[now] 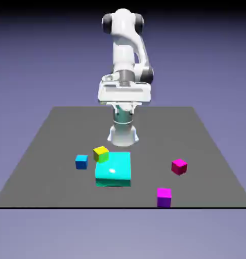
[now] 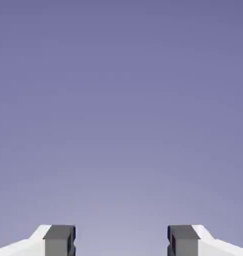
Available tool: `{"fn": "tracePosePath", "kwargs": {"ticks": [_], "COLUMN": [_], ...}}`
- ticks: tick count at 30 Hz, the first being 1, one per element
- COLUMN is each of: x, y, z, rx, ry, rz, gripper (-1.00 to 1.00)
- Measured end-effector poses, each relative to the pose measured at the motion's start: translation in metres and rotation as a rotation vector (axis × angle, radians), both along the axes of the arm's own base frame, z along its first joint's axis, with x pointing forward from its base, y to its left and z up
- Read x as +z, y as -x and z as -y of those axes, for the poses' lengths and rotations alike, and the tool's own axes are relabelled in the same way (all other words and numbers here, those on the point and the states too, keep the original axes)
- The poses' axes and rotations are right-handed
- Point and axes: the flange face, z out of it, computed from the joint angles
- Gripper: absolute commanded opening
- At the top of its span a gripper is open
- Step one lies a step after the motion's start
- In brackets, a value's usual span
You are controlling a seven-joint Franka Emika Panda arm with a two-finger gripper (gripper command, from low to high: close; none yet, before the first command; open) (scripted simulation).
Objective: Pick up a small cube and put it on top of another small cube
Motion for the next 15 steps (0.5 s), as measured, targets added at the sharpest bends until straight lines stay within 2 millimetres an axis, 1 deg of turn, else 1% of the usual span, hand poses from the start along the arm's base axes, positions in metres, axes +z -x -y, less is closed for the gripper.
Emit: {"fn": "tracePosePath", "kwargs": {"ticks": [4,7,11,15], "x": [-0.044,-0.081,-0.130,-0.176], "y": [-0.019,-0.029,-0.037,-0.038], "z": [-0.022,-0.036,-0.052,-0.068], "rx": [-0.008,-0.016,-0.026,-0.034], "ry": [0.070,0.117,0.171,0.213], "rz": [-0.146,-0.249,-0.369,-0.464], "gripper": [0.00,0.00,0.00,0.00]}}
